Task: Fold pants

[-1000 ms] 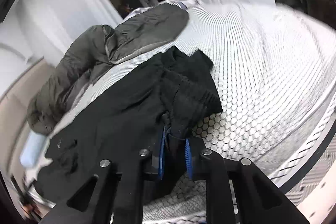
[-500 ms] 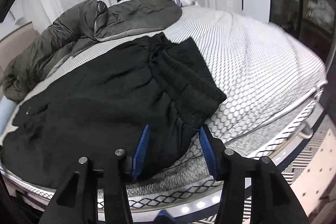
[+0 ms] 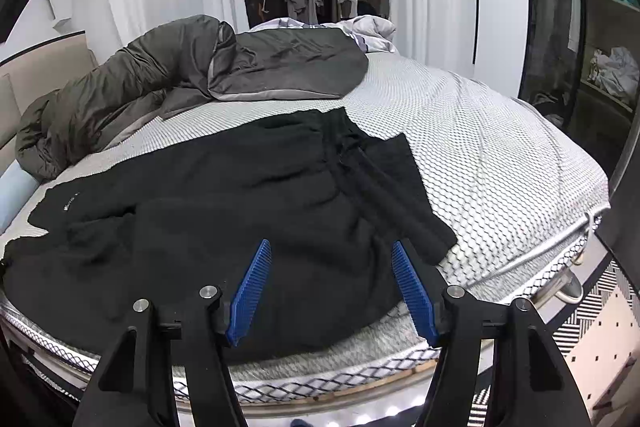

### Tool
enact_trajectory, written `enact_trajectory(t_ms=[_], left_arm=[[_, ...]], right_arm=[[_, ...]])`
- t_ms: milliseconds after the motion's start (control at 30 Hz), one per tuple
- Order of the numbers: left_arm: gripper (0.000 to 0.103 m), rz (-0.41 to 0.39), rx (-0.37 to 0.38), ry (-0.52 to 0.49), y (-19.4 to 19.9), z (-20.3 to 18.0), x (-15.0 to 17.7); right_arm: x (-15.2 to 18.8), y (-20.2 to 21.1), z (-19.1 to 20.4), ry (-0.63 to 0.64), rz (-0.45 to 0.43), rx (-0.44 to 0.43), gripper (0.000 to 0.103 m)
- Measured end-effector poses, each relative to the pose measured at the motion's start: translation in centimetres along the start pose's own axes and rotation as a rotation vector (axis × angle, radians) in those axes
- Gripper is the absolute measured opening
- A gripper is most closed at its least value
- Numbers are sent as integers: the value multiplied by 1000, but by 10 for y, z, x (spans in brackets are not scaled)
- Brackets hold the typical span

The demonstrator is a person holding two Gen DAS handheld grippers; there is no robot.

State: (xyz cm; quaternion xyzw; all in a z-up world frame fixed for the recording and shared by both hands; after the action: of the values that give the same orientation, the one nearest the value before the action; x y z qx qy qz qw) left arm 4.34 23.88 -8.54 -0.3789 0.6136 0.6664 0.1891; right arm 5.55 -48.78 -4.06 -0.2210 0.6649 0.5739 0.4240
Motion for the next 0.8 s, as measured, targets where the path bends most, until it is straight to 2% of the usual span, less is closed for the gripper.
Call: enact_trajectory(t_ms=[133,267,300,333,367,400,433,500,633,800], left_arm=[[37,-30,-36,25,8,14,-7],[38,55,-77,32,-5,24,-2],[39,49,-85,31,-2,22,-2],[41,35,-95,28,2,21,-3],[52,8,-100,31,10,18,-6],[63,-7,-90,42,14,16,-8],[85,-26,-74,60,21,15,-12],[100,-81,-42,111,34,10,-23],[102,-126,41,168,47,-11,-45],[102,-110,147,201,27,-59,-72]], right_arm=[[-9,-9,9,8,2,-16,65],[-14,-19,15,15,7,-43,66],[-15,-21,17,15,13,-43,68],[-15,-23,18,13,18,-43,69],[-15,-25,18,11,19,-45,69],[-15,-24,19,10,18,-49,72],[-16,-24,20,9,15,-53,78],[-19,-26,23,9,8,-61,90],[-31,-36,39,16,12,-59,102],[-62,-46,78,3,-41,-127,103]])
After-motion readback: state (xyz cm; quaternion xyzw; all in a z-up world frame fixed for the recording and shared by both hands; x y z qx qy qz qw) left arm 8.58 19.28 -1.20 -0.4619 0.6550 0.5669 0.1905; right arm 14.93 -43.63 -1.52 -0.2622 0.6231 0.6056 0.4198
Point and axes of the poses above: each gripper's, at about its wrist camera, not at the fingertips, and y roughly against the way its jaws point, z to its left, x to its underside, the point moved 4 cm from there along -y, roughly the way its jaws point, and after that the axes turned 3 degrees about -z, right-handed, at the moved point
